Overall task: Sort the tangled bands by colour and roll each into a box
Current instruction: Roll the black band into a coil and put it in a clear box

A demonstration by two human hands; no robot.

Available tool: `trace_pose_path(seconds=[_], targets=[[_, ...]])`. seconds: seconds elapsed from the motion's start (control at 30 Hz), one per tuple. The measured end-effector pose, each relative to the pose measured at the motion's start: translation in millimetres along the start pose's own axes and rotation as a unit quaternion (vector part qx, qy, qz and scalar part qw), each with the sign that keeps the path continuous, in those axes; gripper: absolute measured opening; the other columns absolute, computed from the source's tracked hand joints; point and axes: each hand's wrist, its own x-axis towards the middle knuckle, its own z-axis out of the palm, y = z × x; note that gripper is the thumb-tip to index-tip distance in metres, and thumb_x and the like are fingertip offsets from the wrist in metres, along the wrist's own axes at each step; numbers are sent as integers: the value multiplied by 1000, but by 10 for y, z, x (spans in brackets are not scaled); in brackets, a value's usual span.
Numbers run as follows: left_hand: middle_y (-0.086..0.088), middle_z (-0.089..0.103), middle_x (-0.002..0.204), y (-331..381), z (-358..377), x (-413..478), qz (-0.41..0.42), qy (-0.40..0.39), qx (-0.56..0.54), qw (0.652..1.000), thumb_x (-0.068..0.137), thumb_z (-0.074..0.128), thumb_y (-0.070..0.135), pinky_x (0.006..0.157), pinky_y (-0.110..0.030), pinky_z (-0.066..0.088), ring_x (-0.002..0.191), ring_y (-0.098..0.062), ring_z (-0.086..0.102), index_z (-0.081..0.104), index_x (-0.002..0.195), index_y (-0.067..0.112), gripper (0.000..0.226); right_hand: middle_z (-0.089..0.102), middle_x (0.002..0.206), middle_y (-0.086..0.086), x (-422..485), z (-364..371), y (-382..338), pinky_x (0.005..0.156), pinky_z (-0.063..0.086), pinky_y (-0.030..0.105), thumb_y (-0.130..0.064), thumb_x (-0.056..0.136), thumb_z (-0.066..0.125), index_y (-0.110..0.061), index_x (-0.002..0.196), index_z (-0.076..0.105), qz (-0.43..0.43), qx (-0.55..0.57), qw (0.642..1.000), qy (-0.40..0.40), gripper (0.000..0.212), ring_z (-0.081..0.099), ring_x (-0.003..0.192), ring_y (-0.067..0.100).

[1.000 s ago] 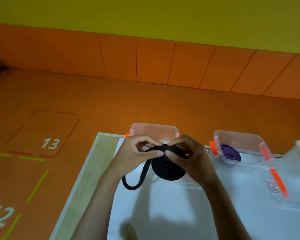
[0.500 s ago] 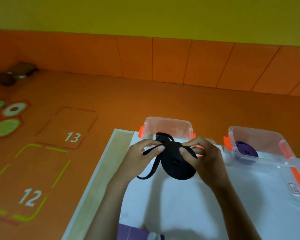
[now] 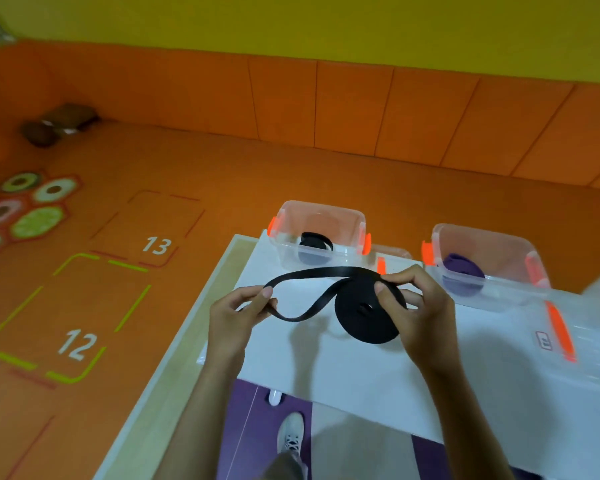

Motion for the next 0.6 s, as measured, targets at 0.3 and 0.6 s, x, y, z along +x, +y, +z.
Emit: trace_pose_path(seconds=[0.3,0.6], targets=[[3,68,97,-170,225,-875,-156,-137,-209,956,95,69,42,109,-52,52,105,-15,67,77,89,23,21,74,92,-13,-741,-632,163,71,62,30,-11,95,76,-25,93,68,24,-1,999,28,16,76,88,8],[-12,76,122,-203,440,-1216,-79,-102,-66,990,100,71,28,95,-36,60,118,-28,72,71,112,3,28,76,94,-10,-938,-1043,105,75,63,32,-10,93,78,-22,93,74,68,73,995,23,13,76,90,8]])
